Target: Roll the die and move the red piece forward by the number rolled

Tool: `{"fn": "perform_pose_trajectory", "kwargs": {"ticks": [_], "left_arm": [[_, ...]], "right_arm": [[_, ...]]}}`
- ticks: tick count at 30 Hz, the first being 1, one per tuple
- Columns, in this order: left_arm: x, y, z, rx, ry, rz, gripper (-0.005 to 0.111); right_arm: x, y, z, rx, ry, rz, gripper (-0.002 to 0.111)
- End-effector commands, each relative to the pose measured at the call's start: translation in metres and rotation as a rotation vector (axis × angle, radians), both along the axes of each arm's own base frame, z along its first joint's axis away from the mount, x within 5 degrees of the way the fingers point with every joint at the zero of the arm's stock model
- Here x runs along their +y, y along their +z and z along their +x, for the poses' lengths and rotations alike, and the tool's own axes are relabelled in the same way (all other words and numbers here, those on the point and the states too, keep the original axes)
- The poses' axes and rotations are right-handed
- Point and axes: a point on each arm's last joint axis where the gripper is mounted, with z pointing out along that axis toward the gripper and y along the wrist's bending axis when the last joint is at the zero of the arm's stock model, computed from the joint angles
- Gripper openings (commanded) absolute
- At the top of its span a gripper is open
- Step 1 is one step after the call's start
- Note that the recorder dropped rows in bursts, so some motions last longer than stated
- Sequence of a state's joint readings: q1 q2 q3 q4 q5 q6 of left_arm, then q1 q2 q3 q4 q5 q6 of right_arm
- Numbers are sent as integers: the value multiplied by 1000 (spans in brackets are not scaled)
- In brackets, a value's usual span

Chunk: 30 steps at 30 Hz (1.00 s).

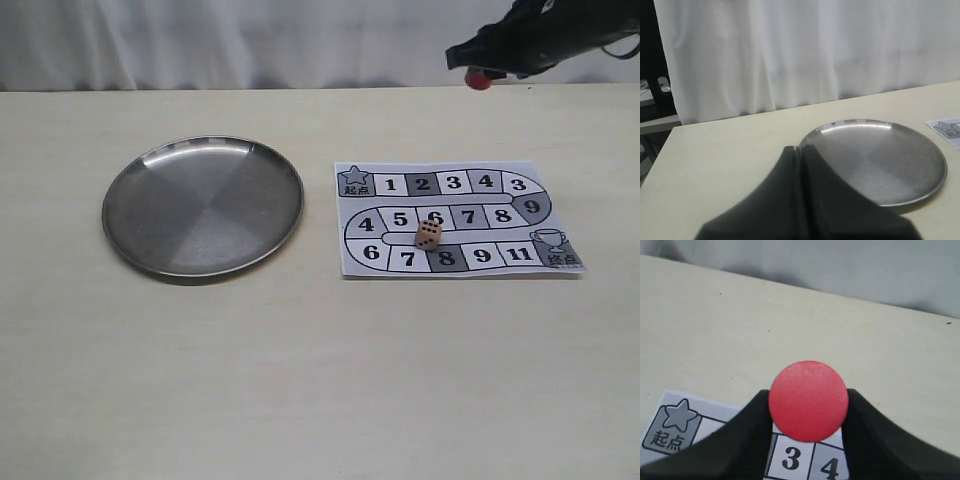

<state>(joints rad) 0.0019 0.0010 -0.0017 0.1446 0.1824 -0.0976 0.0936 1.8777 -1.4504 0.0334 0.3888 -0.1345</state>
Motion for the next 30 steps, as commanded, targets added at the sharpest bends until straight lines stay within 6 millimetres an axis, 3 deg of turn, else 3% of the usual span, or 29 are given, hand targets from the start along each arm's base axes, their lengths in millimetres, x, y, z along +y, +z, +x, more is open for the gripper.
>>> {"fn": "perform_pose_trajectory", "kwargs": {"ticks": [1, 6, 13, 16, 19, 30], "left_arm": [[0, 0, 0, -8, -4, -1, 0], [0, 0, 0, -8, -4, -1, 0], [0, 0, 0, -8, -4, -1, 0], [0, 0, 0, -8, -4, -1, 0], [0, 0, 0, -8, -4, -1, 0], [0, 0, 0, -8, -4, -1, 0]], "right_arm": [[-24, 3, -3, 31, -66, 5, 5], [-40, -30, 2, 127, -102, 0, 5], [-41, -109, 11, 219, -107, -6, 5], [-41, -133, 12, 273, -107, -8, 5], [-41, -144, 11, 307, -107, -10, 5], [-41, -144, 10, 317, -105, -12, 5]]}}
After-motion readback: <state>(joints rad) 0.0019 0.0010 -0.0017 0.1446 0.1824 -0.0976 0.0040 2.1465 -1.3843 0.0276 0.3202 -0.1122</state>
